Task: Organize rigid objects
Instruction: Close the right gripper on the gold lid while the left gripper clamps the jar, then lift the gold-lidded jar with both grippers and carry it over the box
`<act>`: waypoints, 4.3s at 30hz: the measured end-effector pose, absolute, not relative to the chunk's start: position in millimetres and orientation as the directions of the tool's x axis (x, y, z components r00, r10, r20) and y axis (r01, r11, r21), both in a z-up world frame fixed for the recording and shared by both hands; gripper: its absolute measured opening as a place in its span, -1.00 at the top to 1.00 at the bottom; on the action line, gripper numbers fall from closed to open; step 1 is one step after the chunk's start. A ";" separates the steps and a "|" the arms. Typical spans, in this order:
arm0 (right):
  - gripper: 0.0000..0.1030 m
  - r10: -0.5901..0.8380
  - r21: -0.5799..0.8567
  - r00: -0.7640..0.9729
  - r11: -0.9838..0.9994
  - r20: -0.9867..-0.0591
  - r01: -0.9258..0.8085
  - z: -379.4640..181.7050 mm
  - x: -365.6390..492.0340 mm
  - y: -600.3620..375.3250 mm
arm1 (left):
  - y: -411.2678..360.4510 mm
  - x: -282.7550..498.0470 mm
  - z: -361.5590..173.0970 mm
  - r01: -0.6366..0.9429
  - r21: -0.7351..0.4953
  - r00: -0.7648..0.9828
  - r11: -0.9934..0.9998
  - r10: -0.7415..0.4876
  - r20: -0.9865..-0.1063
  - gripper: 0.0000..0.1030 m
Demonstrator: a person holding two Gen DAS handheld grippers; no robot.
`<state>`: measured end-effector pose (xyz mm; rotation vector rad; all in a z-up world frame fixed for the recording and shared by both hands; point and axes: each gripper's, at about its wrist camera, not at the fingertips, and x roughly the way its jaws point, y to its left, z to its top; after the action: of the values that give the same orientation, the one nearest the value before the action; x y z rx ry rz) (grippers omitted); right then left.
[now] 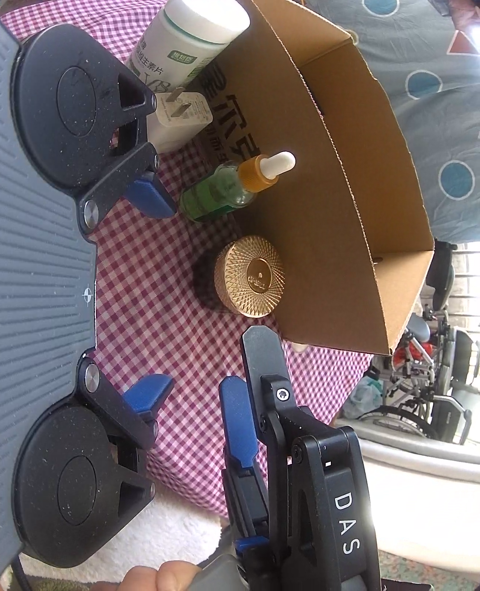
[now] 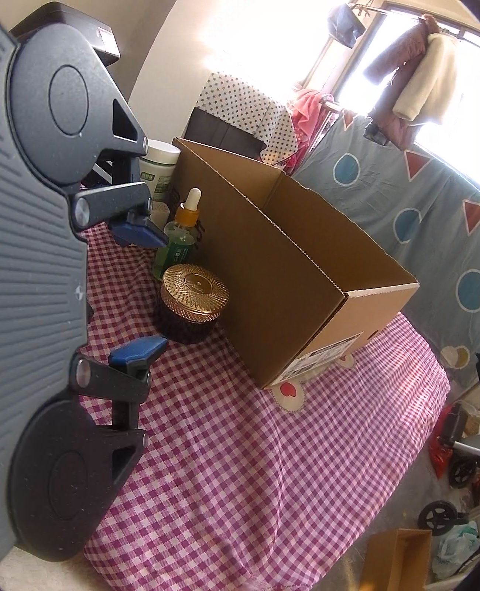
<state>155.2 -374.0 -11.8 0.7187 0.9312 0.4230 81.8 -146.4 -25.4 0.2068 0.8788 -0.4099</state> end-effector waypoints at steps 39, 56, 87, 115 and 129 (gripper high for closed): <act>0.10 0.631 0.680 0.528 0.722 -0.569 -0.130 -26.2 211.3 -357.3 | -157.2 103.7 -45.7 0.420 0.043 0.618 0.907 -0.251 -0.745 -0.38; 0.11 0.698 0.729 0.449 0.670 -0.558 -0.136 -45.0 239.7 -351.6 | -163.3 119.5 -46.8 0.421 0.032 0.609 0.907 -0.256 -0.751 -0.40; 0.09 0.696 0.782 0.493 0.622 -0.522 -0.050 -41.8 171.6 -393.2 | -153.3 71.3 -36.1 0.522 0.011 0.565 0.853 -0.336 -0.754 -0.44; 0.11 0.668 0.760 0.505 0.648 -0.546 -0.035 -43.4 147.1 -378.6 | -155.8 68.3 -40.1 0.474 -0.007 0.579 0.881 -0.318 -0.750 -0.08; 0.12 0.682 0.694 0.588 0.670 -0.434 -0.264 76.5 162.2 -354.2 | -131.3 74.8 66.6 0.415 0.011 0.725 0.910 -0.324 -0.608 -0.07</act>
<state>162.2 -354.2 76.5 0.6203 0.7528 0.5941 74.8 -131.3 66.6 0.1499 0.6408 -0.4093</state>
